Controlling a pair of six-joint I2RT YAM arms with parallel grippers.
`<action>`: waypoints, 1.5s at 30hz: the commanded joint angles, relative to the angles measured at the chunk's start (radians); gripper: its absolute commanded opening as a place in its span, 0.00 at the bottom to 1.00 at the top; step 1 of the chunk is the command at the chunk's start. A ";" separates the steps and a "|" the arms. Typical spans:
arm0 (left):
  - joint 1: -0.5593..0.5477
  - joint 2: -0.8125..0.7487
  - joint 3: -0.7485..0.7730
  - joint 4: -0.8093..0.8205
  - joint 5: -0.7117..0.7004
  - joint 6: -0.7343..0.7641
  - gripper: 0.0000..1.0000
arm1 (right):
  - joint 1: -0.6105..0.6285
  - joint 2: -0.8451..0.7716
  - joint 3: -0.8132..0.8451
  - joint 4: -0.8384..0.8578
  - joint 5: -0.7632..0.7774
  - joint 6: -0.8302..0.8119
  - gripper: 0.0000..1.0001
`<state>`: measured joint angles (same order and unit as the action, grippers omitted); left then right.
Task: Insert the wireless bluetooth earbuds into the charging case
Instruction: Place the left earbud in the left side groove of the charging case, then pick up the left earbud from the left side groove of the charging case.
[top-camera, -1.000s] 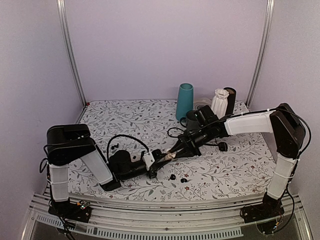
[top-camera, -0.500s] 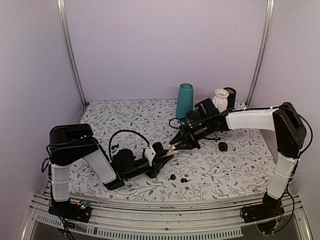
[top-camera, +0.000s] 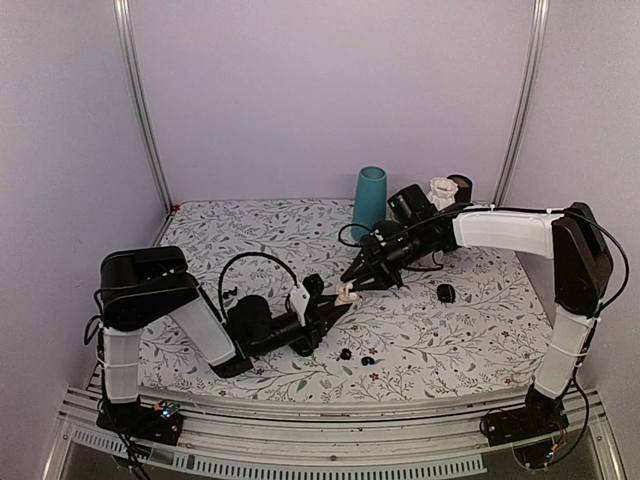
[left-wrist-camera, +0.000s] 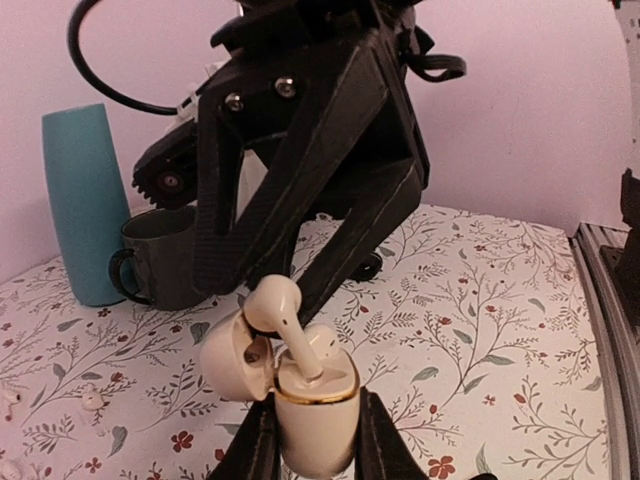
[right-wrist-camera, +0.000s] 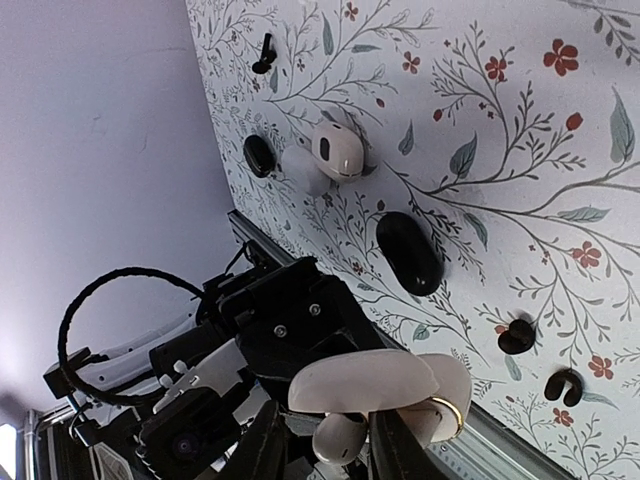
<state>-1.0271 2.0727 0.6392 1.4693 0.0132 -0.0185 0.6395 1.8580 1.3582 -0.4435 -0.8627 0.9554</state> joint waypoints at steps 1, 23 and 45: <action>0.002 0.012 0.022 0.352 0.029 -0.041 0.00 | 0.005 -0.034 0.062 -0.055 0.087 -0.113 0.28; 0.005 -0.020 0.014 0.351 0.046 -0.055 0.00 | 0.119 -0.031 0.186 -0.262 0.385 -0.372 0.27; 0.006 -0.048 0.004 0.352 0.065 -0.057 0.00 | 0.177 -0.035 0.188 -0.304 0.534 -0.483 0.23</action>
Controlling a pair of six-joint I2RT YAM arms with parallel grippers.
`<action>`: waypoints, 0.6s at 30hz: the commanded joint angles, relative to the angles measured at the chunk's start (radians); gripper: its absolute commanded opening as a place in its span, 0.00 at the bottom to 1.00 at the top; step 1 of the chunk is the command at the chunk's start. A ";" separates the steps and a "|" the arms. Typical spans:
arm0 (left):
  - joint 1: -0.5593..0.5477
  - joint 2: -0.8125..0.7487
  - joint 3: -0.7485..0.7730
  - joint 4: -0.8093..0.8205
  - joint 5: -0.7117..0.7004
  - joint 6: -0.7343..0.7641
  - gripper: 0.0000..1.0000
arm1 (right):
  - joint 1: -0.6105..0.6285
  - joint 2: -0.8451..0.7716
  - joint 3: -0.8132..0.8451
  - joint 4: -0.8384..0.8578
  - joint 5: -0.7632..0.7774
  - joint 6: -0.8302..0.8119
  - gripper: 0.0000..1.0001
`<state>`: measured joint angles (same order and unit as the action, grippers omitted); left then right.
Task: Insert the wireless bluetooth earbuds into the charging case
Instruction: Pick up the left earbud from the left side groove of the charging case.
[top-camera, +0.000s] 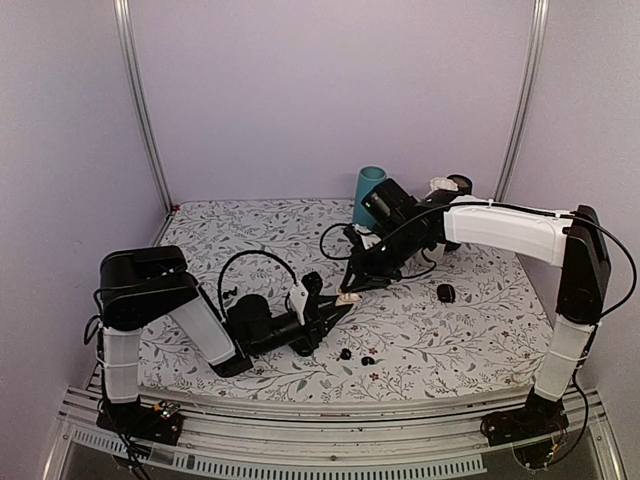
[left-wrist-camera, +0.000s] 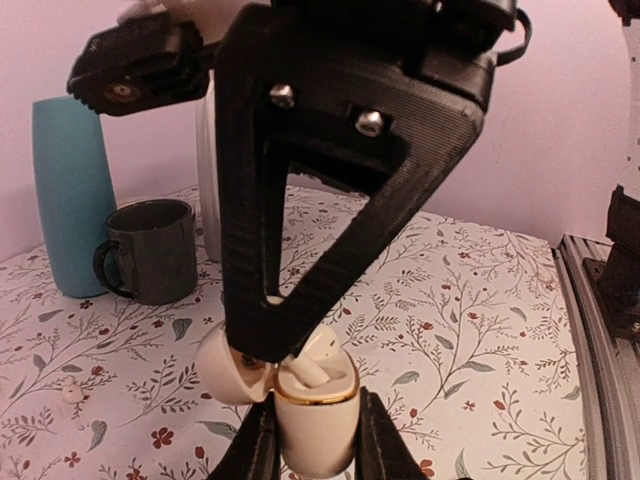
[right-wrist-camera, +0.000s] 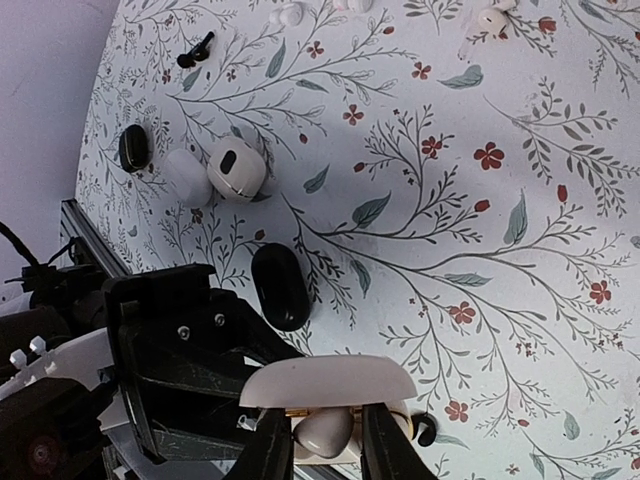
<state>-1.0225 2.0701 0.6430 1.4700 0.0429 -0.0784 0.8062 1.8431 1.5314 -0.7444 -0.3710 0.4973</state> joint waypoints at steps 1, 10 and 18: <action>0.000 -0.046 0.000 0.351 0.034 0.003 0.00 | 0.011 -0.021 0.015 -0.002 0.043 -0.026 0.23; 0.000 -0.045 -0.004 0.350 0.025 0.000 0.00 | 0.018 -0.032 0.015 0.014 0.039 -0.018 0.13; 0.001 -0.044 -0.001 0.351 0.013 0.000 0.00 | 0.022 -0.051 0.013 0.028 0.035 -0.005 0.08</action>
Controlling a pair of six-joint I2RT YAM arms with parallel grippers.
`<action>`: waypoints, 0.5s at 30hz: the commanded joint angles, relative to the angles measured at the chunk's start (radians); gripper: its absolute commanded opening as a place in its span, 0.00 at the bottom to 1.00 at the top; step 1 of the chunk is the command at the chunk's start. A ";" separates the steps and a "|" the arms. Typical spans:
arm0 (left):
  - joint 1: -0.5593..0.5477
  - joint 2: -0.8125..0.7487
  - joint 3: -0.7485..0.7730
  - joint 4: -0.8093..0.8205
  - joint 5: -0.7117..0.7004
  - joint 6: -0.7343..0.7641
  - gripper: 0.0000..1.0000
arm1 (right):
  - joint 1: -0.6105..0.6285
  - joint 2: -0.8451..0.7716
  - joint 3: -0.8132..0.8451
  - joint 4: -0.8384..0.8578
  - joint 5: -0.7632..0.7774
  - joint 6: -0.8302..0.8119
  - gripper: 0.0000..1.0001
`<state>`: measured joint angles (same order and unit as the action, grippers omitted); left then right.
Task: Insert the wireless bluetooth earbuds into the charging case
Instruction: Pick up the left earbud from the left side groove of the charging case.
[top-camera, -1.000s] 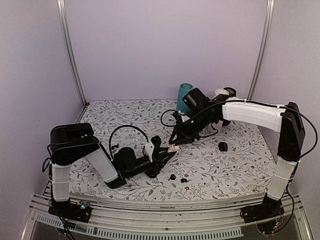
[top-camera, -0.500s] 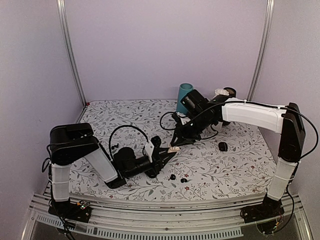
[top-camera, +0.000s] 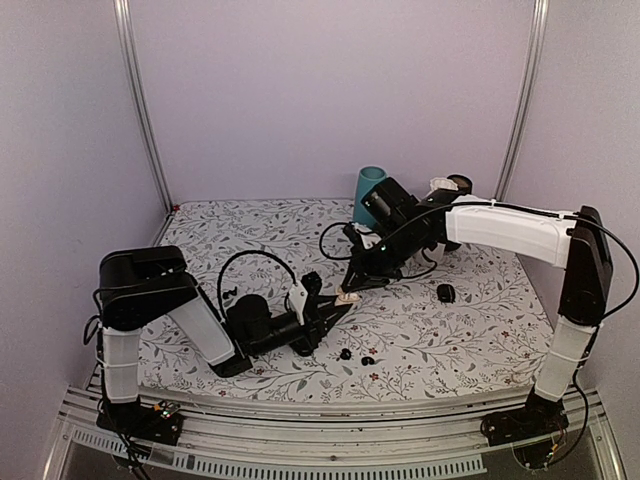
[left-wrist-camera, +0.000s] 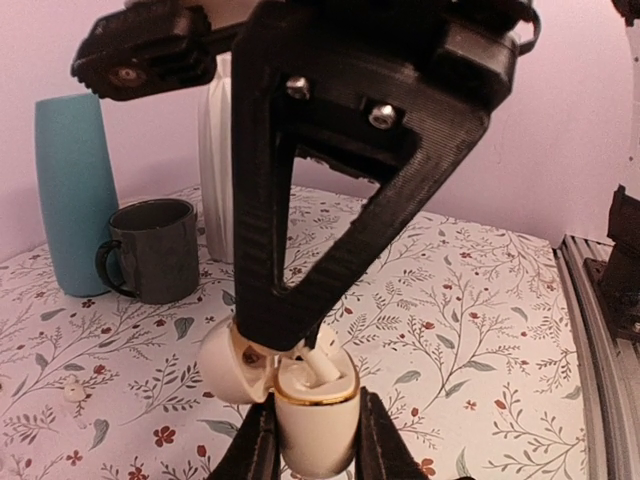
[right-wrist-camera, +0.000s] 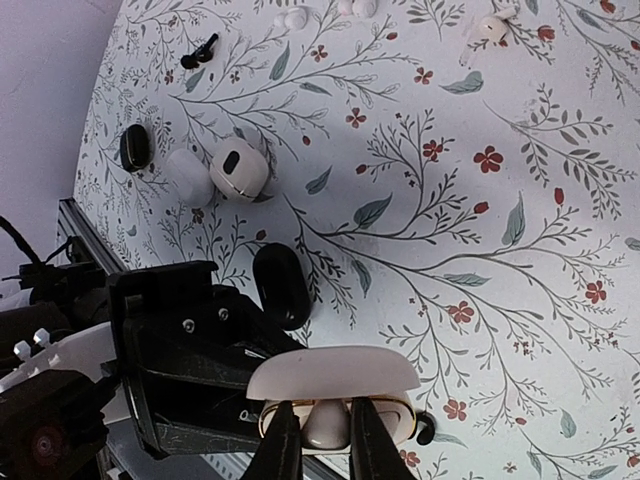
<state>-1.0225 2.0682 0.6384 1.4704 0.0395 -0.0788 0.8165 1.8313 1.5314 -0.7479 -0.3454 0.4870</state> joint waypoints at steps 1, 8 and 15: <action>0.001 -0.042 0.004 0.350 0.015 0.002 0.00 | 0.012 -0.043 0.011 0.035 0.007 0.008 0.08; 0.003 -0.039 0.009 0.349 0.001 0.013 0.00 | 0.012 -0.072 -0.009 0.080 -0.006 0.072 0.08; 0.003 -0.042 0.010 0.348 0.002 0.013 0.00 | 0.011 -0.100 -0.053 0.124 0.009 0.127 0.07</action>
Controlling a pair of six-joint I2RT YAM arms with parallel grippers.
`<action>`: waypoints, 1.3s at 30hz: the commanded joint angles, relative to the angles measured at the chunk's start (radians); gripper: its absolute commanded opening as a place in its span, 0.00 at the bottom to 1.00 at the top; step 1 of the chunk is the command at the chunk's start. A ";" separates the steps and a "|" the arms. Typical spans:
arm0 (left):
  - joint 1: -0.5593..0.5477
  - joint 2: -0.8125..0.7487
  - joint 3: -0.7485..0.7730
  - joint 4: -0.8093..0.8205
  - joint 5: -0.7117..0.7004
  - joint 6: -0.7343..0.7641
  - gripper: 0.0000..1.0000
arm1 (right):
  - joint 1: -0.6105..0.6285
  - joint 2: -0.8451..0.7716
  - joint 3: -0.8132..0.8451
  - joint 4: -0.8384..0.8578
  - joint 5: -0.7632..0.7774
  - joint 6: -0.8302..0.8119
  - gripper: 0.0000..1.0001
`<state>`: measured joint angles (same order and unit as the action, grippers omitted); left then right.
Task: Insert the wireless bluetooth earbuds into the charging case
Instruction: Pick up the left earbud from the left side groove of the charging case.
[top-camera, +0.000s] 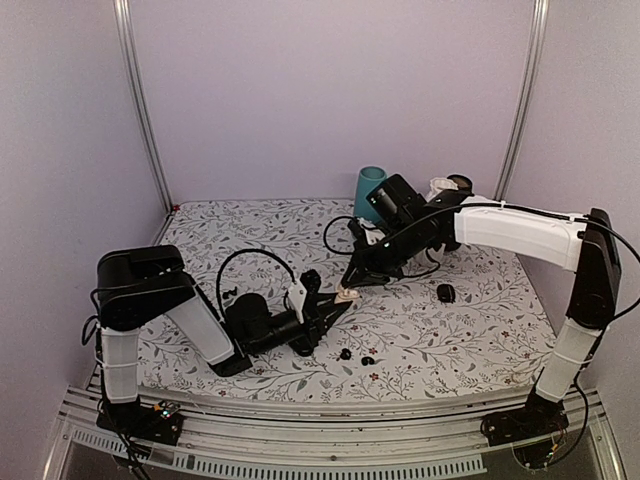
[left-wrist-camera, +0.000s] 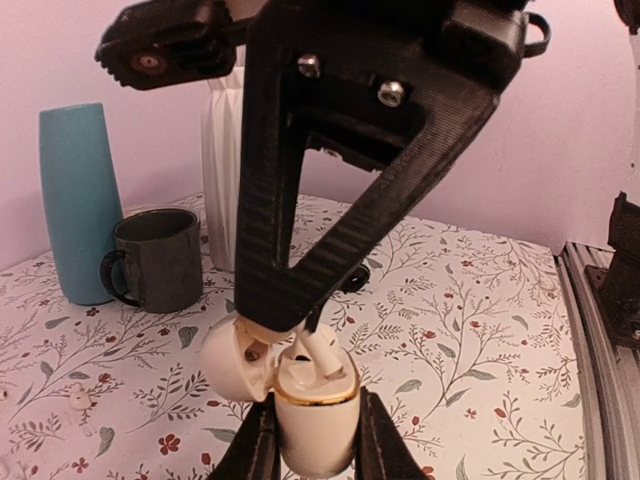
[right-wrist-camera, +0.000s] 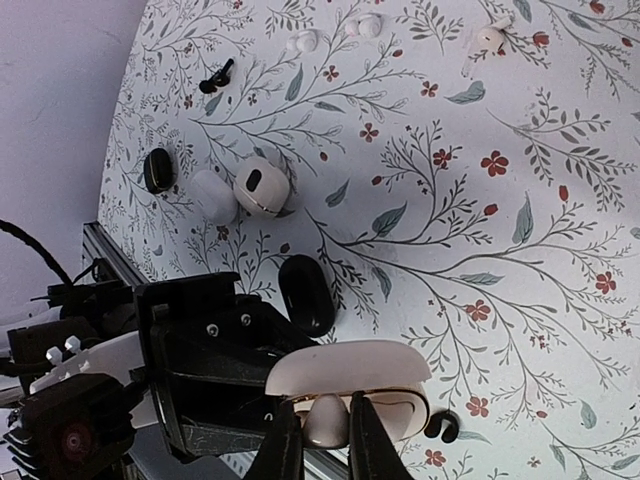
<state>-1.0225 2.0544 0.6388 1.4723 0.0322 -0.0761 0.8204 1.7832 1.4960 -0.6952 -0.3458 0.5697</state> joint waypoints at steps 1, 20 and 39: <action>0.002 -0.028 0.010 0.347 0.010 0.010 0.00 | 0.007 -0.056 -0.023 0.077 0.012 0.050 0.07; 0.005 -0.036 0.025 0.349 -0.023 -0.007 0.00 | 0.012 -0.099 -0.082 0.147 0.054 0.118 0.07; 0.012 -0.048 0.041 0.339 -0.036 -0.033 0.00 | 0.039 -0.114 -0.117 0.183 0.122 0.171 0.07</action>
<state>-1.0168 2.0514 0.6601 1.4731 -0.0090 -0.1024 0.8478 1.6894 1.3933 -0.5423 -0.2546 0.7212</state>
